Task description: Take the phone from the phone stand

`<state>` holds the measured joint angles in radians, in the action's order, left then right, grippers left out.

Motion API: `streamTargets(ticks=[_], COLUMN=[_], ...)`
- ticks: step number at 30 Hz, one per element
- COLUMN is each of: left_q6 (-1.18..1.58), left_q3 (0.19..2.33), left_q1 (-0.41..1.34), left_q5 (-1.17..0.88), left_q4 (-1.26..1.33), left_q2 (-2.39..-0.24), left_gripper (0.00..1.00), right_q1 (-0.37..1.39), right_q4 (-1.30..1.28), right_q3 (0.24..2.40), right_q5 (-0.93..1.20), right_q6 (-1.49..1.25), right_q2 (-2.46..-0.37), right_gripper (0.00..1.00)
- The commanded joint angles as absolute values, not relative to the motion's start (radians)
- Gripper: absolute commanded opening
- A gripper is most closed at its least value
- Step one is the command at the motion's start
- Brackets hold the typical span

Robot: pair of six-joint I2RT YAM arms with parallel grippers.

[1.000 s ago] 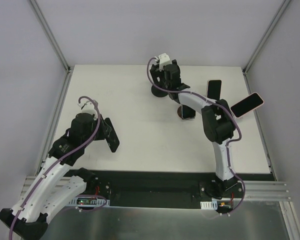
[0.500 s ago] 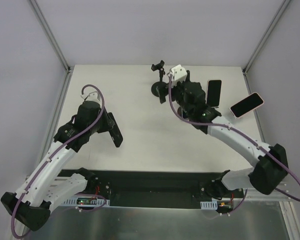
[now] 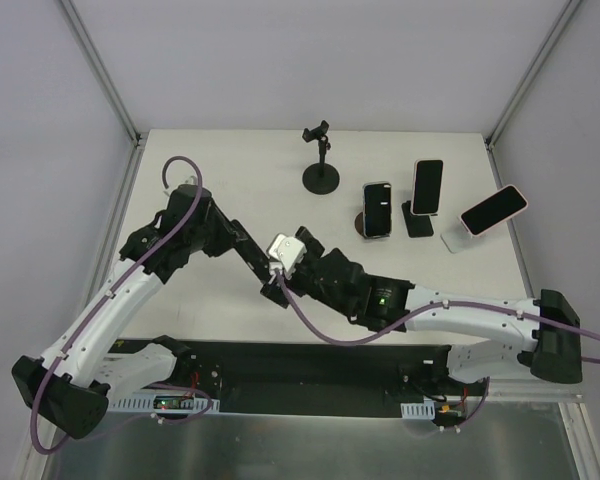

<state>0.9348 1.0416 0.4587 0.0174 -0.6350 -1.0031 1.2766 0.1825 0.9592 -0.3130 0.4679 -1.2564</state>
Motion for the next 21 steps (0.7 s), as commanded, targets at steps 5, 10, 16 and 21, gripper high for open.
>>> streamTargets(ticks=[5, 10, 16, 21], left_q6=[1.069, 1.088, 1.112, 1.108], left_q3=[1.111, 1.100, 1.068, 1.052], left_q1=[0.465, 0.466, 0.466, 0.465], left_q5=[-0.074, -0.087, -0.092, -0.066], left_q4=[-0.603, -0.601, -0.601, -0.600], left_q2=[-1.022, -1.009, -0.989, -0.959], left_gripper=[0.00, 0.00, 0.00, 0.33], right_q1=[1.381, 1.391, 1.394, 1.394], right_q4=[0.190, 0.224, 0.291, 0.285], right_q3=[1.041, 1.087, 1.134, 1.138], right_q5=[-0.466, -0.621, -0.778, -0.764], right_q6=[0.583, 0.618, 0.669, 0.624], right_q2=[-1.400, -1.512, -1.600, -1.586], right_gripper=[0.96, 0.96, 0.68, 0.19])
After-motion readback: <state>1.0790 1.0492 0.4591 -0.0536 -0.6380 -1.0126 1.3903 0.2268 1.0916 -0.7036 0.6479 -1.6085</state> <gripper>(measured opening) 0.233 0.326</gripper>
